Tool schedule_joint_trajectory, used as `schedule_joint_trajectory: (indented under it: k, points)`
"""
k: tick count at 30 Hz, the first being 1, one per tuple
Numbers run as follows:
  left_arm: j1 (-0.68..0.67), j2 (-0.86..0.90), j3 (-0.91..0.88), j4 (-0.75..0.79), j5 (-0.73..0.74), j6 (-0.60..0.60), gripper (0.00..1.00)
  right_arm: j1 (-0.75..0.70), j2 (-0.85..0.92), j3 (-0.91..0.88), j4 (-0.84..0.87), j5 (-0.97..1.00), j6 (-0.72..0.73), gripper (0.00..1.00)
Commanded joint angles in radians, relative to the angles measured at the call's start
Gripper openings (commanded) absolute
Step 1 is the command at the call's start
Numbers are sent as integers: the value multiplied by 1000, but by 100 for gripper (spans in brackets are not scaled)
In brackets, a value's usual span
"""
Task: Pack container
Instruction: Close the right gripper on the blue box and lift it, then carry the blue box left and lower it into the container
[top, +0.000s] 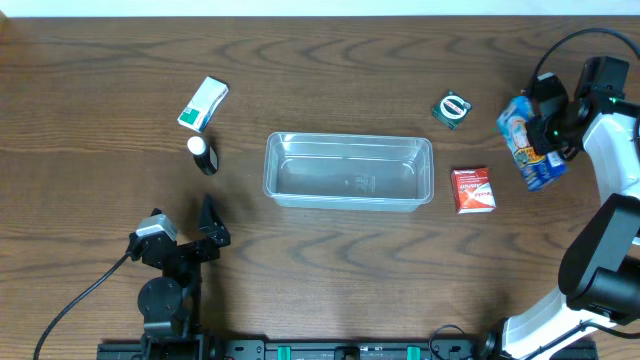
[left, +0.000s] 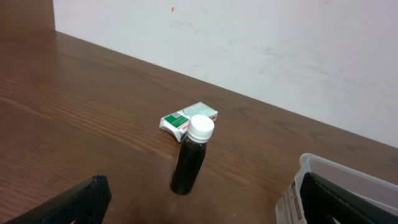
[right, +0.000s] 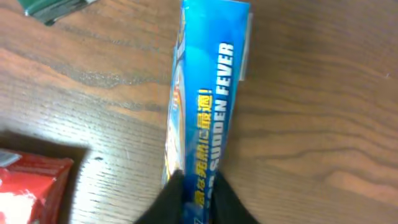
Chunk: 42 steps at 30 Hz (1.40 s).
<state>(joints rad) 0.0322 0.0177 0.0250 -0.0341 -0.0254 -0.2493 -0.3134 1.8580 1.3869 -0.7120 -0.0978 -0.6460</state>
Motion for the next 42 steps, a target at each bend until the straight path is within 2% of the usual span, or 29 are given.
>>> schedule_joint_trajectory:
  k: [1, 4, 10, 13, 21, 25, 32, 37, 42]
  points:
    - [5, 0, -21, -37, -5, 16, 98, -6, 13, 15, -6, -24, -21, 1]
    - [5, 0, -21, -37, -5, 16, 98, -6, 12, 15, -10, -37, -13, 1]
    - [5, 0, -21, -37, -5, 16, 98, -3, 6, 16, -11, -37, 112, 1]
    - [5, 0, -21, -37, -5, 16, 98, 2, -18, 18, -33, -40, 127, 1]
    - [5, 0, -21, -37, -5, 16, 98, 56, -208, 19, -14, -41, 111, 1]
    - [5, 0, -21, -37, -5, 16, 98, 138, -347, 19, 2, -43, 28, 1]
    - [5, 0, -21, -37, -5, 16, 98, 409, -545, 19, -62, -134, -274, 1]
    - [5, 0, -21, -37, -5, 16, 98, 594, -564, 18, -181, -138, -447, 1]
    - [5, 0, -21, -37, -5, 16, 98, 678, -531, 18, -241, -134, -459, 1]
